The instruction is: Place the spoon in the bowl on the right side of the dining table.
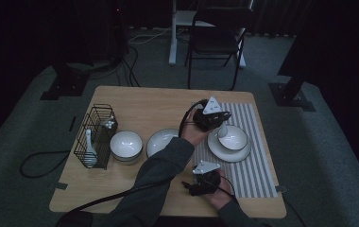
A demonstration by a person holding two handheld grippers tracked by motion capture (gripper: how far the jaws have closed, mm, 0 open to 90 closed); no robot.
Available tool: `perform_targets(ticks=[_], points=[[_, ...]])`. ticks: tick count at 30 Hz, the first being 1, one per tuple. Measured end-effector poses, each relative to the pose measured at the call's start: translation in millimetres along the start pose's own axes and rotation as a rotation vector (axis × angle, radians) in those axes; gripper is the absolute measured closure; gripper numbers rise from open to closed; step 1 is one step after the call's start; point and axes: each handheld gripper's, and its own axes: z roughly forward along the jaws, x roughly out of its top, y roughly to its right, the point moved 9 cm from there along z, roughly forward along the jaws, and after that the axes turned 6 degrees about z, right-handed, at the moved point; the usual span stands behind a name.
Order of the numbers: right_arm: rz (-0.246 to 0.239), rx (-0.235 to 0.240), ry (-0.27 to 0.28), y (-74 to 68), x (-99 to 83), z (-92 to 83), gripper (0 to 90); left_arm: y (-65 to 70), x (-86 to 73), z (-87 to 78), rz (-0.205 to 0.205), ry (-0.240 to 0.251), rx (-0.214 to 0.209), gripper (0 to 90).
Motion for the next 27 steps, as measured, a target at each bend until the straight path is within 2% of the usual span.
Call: perform_targets(ticks=[11,15,27], points=[[-0.003,0.002,0.000,-0.4,0.0,0.0,20.0,-1.3,-9.0,7.0,0.007,-0.025,-0.010,85.3],[-0.004,0.001,-0.001,-0.1,0.0,0.1,19.9,-3.7,-9.8,7.8,-0.013,-0.016,-0.012,85.3],[-0.005,0.001,0.000,-0.4,0.1,0.2,19.9,-2.0,-17.6,10.1,-0.010,-0.029,-0.026,85.1]])
